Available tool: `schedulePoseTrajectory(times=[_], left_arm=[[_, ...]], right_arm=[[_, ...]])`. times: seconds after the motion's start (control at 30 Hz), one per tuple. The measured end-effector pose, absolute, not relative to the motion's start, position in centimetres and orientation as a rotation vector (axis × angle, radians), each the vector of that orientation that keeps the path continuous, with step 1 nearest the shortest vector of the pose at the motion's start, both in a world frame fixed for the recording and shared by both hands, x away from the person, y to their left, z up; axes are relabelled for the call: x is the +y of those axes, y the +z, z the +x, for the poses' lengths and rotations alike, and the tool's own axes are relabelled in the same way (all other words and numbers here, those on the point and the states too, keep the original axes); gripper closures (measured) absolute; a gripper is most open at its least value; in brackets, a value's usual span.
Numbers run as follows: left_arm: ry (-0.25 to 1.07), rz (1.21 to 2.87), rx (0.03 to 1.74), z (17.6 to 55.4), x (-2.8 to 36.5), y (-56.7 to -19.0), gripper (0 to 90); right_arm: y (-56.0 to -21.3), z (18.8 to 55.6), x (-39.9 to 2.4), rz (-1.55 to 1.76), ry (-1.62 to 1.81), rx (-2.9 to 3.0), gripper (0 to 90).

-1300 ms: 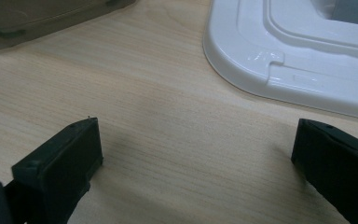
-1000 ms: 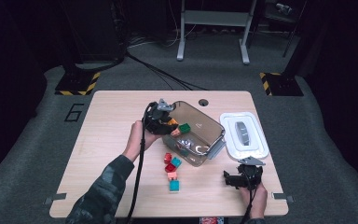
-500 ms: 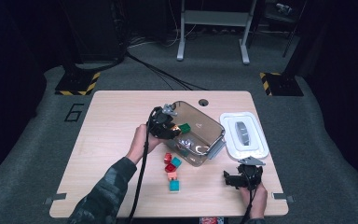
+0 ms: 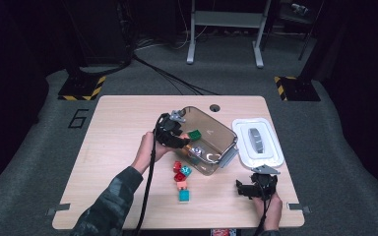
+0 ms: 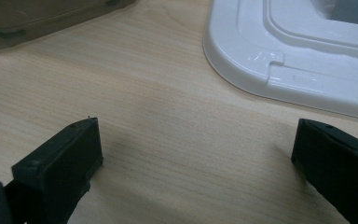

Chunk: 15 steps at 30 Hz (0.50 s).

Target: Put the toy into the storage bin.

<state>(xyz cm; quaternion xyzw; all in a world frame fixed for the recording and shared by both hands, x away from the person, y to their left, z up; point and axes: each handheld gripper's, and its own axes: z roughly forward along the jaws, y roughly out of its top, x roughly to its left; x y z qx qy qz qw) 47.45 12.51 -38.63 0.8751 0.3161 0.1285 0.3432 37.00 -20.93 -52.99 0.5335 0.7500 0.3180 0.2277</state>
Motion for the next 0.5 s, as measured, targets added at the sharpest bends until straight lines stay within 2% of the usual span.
schedulePoseTrajectory(times=[0.27,0.5], left_arm=[[0.376,2.244,0.813,46.1,13.8,-37.7,24.2],[0.414,2.234,0.823,44.1,15.5,-37.9,15.9]], right_arm=[[-53.0,37.0,-20.9,1.469,0.876,2.066,1.1],[-53.0,37.0,-20.9,1.469,0.876,2.066,1.1]])
